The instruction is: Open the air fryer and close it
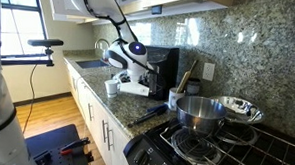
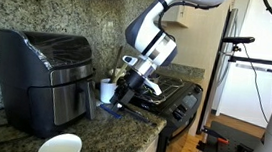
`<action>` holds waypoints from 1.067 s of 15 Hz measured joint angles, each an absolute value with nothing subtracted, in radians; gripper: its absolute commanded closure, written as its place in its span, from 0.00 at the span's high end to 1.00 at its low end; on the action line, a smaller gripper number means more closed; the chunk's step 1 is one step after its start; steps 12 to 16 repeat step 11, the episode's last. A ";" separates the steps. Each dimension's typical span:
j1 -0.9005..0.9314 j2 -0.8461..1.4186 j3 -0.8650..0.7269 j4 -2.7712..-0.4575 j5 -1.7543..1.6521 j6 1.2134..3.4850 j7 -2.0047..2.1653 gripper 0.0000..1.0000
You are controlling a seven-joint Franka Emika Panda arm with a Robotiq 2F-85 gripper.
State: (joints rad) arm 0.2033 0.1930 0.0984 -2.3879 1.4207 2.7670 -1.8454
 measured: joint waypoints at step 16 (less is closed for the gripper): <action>0.203 0.111 0.079 -2.495 1.363 2.767 -1.771 1.00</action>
